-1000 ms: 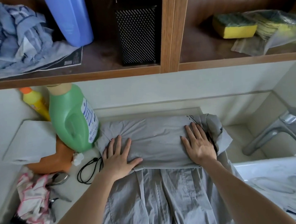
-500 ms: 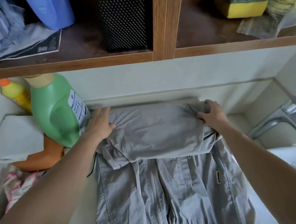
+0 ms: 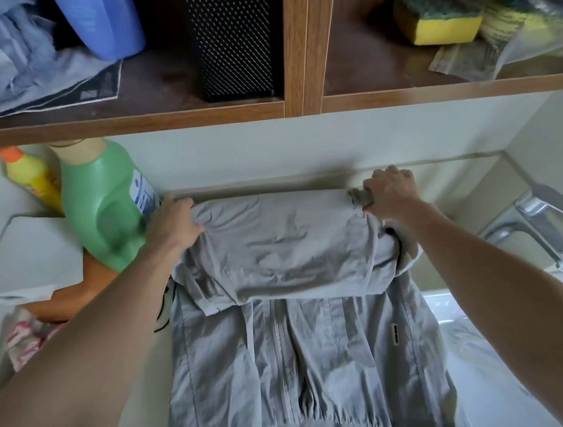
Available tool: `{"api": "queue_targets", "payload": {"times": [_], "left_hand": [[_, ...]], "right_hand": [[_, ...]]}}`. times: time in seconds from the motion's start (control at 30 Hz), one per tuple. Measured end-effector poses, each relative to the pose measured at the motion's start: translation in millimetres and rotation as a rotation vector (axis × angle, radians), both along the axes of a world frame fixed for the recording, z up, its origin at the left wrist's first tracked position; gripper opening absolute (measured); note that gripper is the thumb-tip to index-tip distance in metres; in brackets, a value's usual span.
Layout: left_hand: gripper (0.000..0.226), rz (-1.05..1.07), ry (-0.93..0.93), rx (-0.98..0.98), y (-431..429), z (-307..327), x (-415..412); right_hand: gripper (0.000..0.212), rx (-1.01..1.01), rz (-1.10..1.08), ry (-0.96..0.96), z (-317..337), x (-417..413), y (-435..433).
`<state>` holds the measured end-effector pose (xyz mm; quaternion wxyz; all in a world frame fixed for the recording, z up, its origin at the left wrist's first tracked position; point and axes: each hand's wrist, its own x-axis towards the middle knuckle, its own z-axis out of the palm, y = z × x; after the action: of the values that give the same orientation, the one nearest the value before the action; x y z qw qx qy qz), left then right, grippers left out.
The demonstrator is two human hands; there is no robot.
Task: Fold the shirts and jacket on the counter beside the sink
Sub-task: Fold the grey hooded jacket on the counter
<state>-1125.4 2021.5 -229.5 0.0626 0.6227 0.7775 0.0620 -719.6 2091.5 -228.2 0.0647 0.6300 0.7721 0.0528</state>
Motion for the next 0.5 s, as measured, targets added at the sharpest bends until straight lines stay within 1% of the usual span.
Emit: {"api": "queue_targets", "payload": {"times": [0.07, 0.13, 0.2, 0.27, 0.33, 0.37, 0.4, 0.47, 0.5], "left_hand": [[0.046, 0.012, -0.034, 0.11, -8, 15, -2], [0.037, -0.013, -0.082, 0.223, -18, 32, -2], [0.029, -0.028, -0.149, 0.308, -33, 46, -1], [0.025, -0.043, -0.226, 0.366, -59, 55, 1], [0.032, -0.051, -0.319, 0.381, -93, 52, 5], [0.036, -0.054, -0.355, 0.383, -112, 50, 6], [0.039, -0.053, -0.375, 0.375, -130, 45, 7], [0.043, -0.045, -0.409, 0.338, -161, 31, 9], [0.042, -0.033, -0.448, 0.312, -176, 24, 11]], "right_hand": [[0.027, 0.032, -0.038, 0.164, 18, 4, -5], [0.028, 0.118, -0.041, 0.285, 34, 7, -14], [0.026, 0.255, 0.004, 0.345, 46, 12, -28], [0.023, 0.363, 0.048, 0.369, 54, 18, -50], [0.019, 0.364, 0.08, 0.359, 55, 28, -74], [0.021, 0.332, 0.097, 0.353, 56, 33, -89], [0.029, 0.282, 0.113, 0.351, 53, 39, -104], [0.054, 0.17, 0.153, 0.352, 44, 49, -133], [0.063, 0.121, 0.178, 0.336, 39, 52, -146]]}}
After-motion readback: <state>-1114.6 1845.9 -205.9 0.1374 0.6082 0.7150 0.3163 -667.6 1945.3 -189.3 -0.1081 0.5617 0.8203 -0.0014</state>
